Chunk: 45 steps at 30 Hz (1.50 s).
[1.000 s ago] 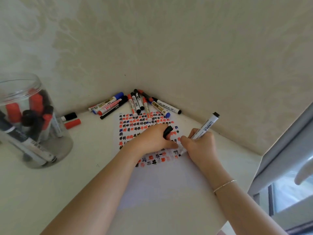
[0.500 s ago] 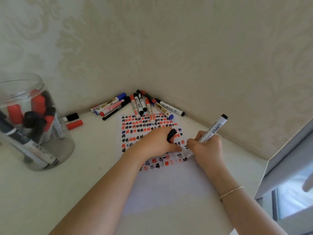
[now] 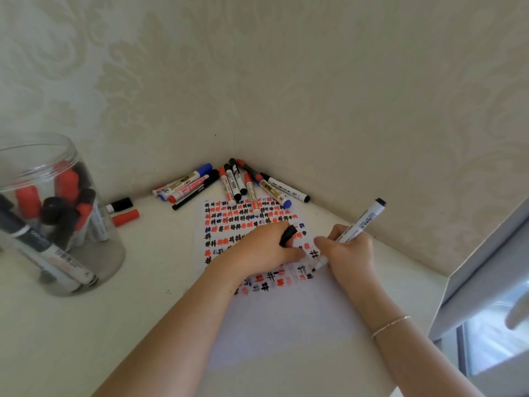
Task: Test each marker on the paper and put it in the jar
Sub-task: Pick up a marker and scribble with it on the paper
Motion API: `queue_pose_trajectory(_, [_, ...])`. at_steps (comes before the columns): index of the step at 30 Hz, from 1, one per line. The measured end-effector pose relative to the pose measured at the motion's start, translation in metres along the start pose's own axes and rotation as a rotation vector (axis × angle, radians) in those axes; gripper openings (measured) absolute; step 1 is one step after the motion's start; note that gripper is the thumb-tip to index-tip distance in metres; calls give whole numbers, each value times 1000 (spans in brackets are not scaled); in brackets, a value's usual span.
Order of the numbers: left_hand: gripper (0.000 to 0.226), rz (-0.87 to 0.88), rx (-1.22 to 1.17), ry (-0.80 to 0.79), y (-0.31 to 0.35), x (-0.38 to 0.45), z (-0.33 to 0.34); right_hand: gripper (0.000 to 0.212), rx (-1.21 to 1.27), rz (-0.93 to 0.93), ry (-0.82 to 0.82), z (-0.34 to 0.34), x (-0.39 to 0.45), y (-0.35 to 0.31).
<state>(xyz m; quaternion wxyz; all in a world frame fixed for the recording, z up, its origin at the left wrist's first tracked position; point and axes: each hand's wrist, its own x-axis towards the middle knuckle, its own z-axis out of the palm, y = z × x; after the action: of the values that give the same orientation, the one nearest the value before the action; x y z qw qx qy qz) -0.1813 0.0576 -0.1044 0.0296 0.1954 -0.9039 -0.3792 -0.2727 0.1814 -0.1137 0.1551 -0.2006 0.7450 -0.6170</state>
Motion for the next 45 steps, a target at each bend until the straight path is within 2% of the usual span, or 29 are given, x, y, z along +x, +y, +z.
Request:
queue_pose_trajectory(3, [30, 24, -37, 9, -1, -2, -4, 32, 249, -14, -11, -6, 2, -13])
queue_pose_trajectory(7, [26, 125, -90, 95, -3, -4, -9, 14, 613, -5, -146, -4, 2, -37])
queue_pose_trajectory(9, [22, 158, -117, 114, -3, -4, -11, 20, 676, -18, -119, -1, 1, -44])
queue_pose_trajectory(13, [15, 179, -123, 117, -3, -5, -12, 28, 646, -42, -53, 6, -1, -46])
queue_pose_trajectory(17, [14, 200, -162, 102, 2, -8, -13, 29, 546, -19, -90, 11, -4, -44])
queue_pose_trajectory(21, [13, 219, -186, 70, 6, -13, -13, 15, 412, 42, -128, 17, -2, -43])
queue_pose_trajectory(24, [16, 235, -313, 91, 13, -19, -18, 13, 363, 50, -128, 21, 1, -48])
queue_pose_trajectory(26, [15, 261, -455, 153, 21, -25, -24, 10, 361, 23, -136, 24, 3, -54])
queue_pose_trajectory(30, [28, 236, -687, 283, 32, -33, -31, 10, 401, -57, -164, 40, -2, -69])
queue_pose_trajectory(34, [54, 158, -755, 421, 41, -42, -45, 23, 468, -124, -163, 61, -17, -91])
queue_pose_trajectory(38, [30, 42, -979, 541, 45, -53, -52, 29, 426, -192, -303, 81, -34, -120])
queue_pose_trajectory(40, [32, 12, -1050, 615, 46, -65, -55, 27, 379, -232, -403, 93, -37, -138])
queue_pose_trajectory(41, [37, 35, -1023, 658, 47, -72, -60, 27, 371, -244, -443, 99, -37, -147])
queue_pose_trajectory(43, [47, 110, -817, 739, 49, -89, -81, 24, 400, -228, -479, 109, -34, -166])
queue_pose_trajectory(45, [33, 180, -568, 885, 49, -105, -112, 14, 481, -204, -466, 119, -31, -184])
